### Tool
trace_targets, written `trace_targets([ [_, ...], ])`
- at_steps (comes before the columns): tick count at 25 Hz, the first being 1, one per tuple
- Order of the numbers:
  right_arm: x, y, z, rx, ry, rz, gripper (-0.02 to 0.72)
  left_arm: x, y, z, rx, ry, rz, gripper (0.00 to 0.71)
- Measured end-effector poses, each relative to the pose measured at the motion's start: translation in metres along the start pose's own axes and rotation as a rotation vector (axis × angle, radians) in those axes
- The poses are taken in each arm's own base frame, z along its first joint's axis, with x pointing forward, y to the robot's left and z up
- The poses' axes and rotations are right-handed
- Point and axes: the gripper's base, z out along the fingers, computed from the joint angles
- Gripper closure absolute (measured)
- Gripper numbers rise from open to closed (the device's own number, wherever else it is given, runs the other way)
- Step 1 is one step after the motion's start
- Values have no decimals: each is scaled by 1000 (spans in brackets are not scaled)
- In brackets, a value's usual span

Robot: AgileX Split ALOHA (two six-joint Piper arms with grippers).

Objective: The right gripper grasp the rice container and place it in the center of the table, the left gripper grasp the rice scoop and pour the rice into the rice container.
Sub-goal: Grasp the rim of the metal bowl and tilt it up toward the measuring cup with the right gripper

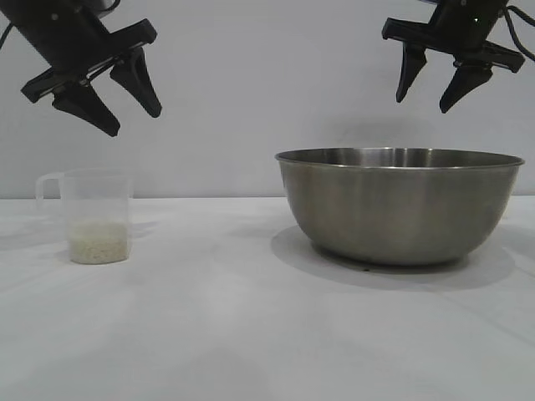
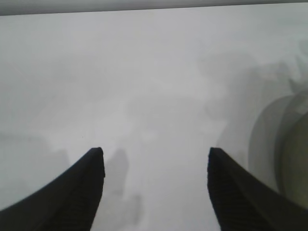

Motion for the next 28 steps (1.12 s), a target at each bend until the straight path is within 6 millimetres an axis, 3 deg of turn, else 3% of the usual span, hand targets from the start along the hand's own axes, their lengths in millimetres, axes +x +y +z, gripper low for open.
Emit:
trace_targets([
  [18,7,-2,-4,31,88,-67,261,0,0,0,1,2,0,310],
  [28,16,5,-64,67,286,-137,261,0,0,0,3,4,0,310],
])
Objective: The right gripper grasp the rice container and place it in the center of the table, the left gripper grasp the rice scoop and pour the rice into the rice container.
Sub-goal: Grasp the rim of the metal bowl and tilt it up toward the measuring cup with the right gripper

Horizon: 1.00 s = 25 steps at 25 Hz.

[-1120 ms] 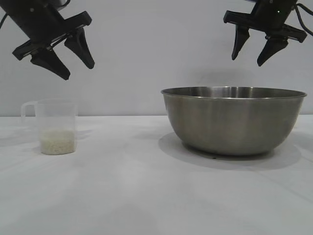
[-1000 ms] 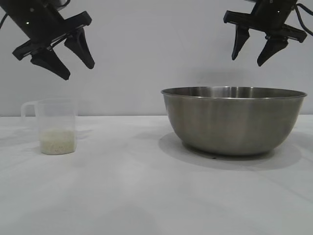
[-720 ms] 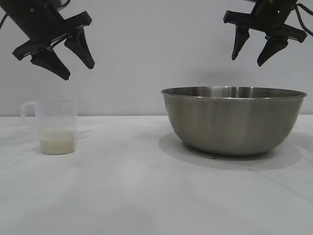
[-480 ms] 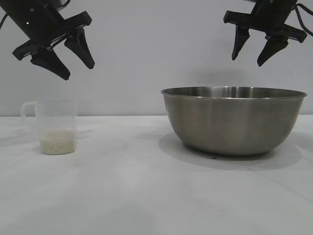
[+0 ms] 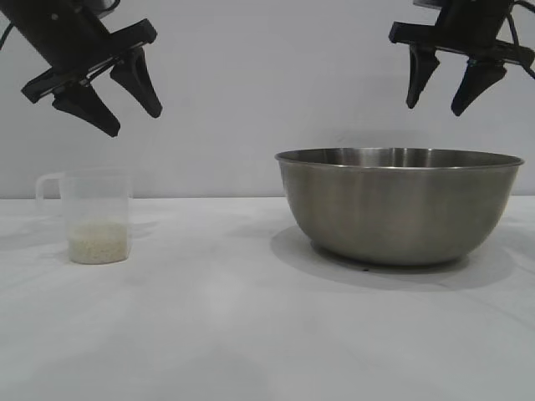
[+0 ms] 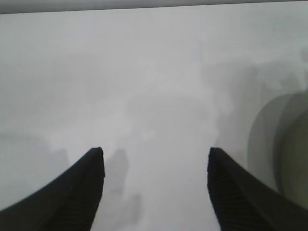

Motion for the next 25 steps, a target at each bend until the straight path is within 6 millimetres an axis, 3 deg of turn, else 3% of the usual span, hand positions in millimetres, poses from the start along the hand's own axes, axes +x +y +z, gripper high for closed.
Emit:
trace_targets([
  [7,9,1,-5,-4,90,-3,261,0,0,0,0,0,0,310],
  [10,9,2,1,-28,104,9,261,0,0,0,0,0,0,310],
  [25,24,-11,94,-35,322,43,261,0,0,0,0,0,0,310],
])
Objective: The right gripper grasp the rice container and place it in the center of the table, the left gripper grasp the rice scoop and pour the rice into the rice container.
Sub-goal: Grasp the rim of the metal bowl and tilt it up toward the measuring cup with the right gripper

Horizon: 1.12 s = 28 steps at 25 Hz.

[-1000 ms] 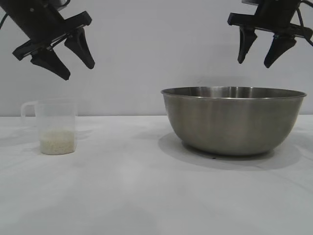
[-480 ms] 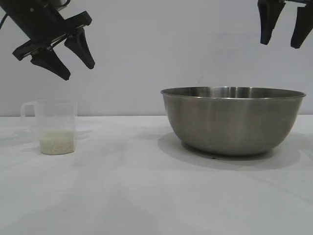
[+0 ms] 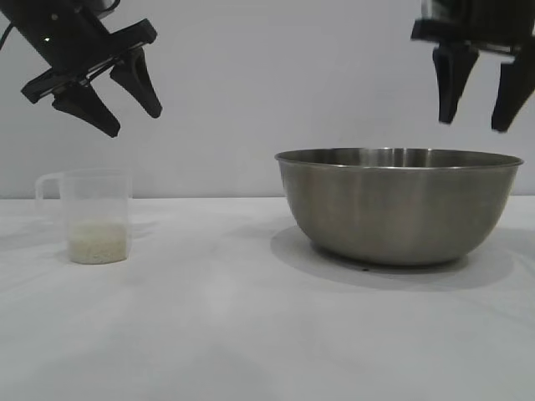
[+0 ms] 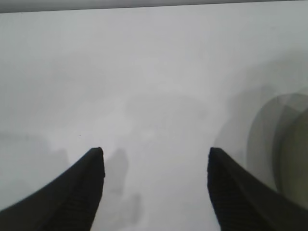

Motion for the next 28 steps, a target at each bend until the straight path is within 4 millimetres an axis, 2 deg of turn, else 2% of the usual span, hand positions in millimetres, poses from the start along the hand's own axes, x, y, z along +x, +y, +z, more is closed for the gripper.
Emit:
trace_targets([
  [1,-1,-1,4,0,9,2,306,0,0,0,0,0,0,310],
  [3,-1,-1,10,-9,18,3,317,0,0,0,0,0,0,310],
  [4,-2,-1,13,-14,26,1,386,0,0,0,0,0,0,310],
  [8,-3,0,23,-47,42,-13,521,0,0,0,0,0,0,310],
  [12,-3,3,26,-87,45,-56,703,0,0,0,0,0,0,310],
  [21,-4,15,21,-169,13,-89,703,0,0,0,0,0,0,310],
  [23,-1,22,16,-163,6,-109,703,0,0,0,0,0,0,310],
  [28,4,47,18,-163,21,-167,703,0,0,0,0,0,0,310],
])
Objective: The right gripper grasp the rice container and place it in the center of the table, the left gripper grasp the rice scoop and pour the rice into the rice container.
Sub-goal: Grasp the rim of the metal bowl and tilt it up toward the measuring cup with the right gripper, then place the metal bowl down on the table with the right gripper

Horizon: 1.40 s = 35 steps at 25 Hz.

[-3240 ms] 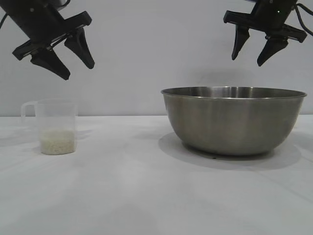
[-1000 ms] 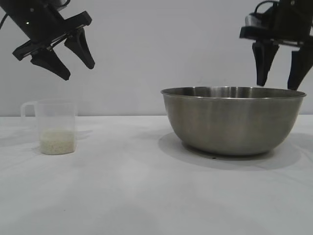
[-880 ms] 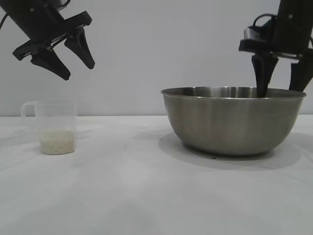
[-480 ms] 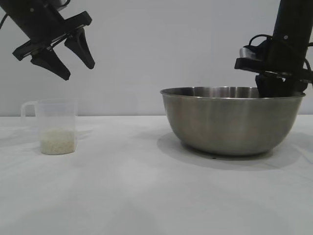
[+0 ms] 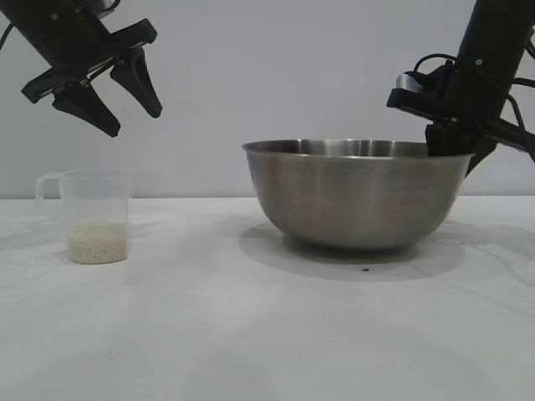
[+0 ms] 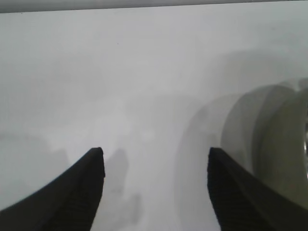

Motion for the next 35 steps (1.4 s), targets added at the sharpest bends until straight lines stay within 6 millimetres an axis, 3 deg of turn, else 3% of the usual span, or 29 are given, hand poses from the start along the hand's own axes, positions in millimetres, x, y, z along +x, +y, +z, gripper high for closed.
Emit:
trace_targets([
  [6,1,22,9,-2,26,-49,703,0,0,0,0,0,0,310],
  [15,1,19,20,-5,47,-42,703,0,0,0,1,1,0,310],
  [16,1,19,20,-5,47,-42,653,0,0,0,1,1,0,310],
  [18,1,20,20,-16,45,-37,653,0,0,0,1,1,0,310],
  [19,0,20,20,-21,44,-35,590,0,0,0,1,1,0,310],
  [26,1,20,19,-10,44,-36,341,0,0,0,1,1,0,310],
  [30,3,20,2,56,20,-59,178,0,0,0,1,1,0,310],
  [35,9,28,-37,129,-54,-101,178,0,0,0,1,1,0,310],
])
